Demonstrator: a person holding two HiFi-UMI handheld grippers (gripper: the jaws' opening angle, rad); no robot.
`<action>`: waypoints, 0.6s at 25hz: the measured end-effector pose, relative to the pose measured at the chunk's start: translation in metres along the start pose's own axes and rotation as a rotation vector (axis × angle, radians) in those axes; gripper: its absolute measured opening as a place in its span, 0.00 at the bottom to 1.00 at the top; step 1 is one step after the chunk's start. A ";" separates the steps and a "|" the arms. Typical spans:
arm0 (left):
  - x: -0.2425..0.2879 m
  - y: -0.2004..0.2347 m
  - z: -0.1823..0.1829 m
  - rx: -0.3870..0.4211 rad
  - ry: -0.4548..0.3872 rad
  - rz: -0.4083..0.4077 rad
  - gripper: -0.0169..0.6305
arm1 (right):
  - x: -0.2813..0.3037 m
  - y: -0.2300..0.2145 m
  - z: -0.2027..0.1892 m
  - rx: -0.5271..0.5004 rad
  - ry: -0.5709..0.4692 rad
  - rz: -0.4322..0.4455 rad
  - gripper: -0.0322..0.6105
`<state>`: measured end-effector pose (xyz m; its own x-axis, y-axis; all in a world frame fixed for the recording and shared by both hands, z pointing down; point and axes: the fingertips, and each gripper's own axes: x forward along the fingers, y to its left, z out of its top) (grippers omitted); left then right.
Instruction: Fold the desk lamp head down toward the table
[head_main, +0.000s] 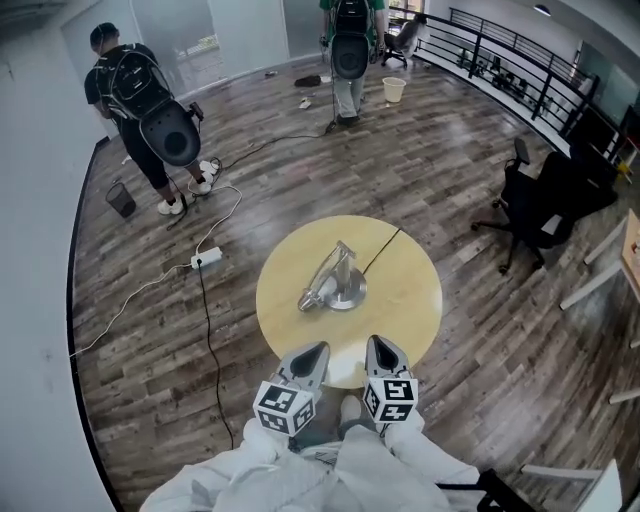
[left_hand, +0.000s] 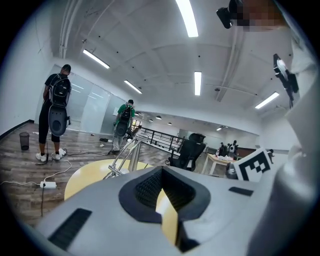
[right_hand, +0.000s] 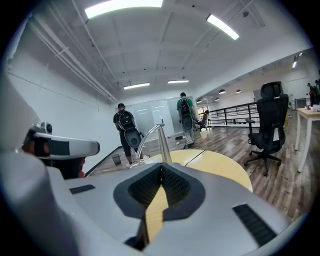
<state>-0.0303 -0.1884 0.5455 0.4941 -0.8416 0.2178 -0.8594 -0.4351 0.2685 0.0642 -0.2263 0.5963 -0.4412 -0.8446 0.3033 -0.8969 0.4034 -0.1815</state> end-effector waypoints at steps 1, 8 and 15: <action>-0.010 -0.003 -0.002 0.002 -0.006 -0.008 0.03 | -0.008 0.007 -0.003 0.000 -0.004 -0.008 0.07; -0.070 -0.017 -0.018 0.021 -0.007 0.002 0.03 | -0.066 0.048 -0.017 0.012 -0.040 -0.051 0.07; -0.106 -0.026 -0.020 0.020 -0.023 0.063 0.03 | -0.101 0.077 -0.015 0.012 -0.068 -0.051 0.07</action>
<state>-0.0582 -0.0815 0.5342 0.4359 -0.8747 0.2117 -0.8913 -0.3869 0.2364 0.0391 -0.1045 0.5654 -0.3912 -0.8863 0.2479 -0.9176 0.3549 -0.1789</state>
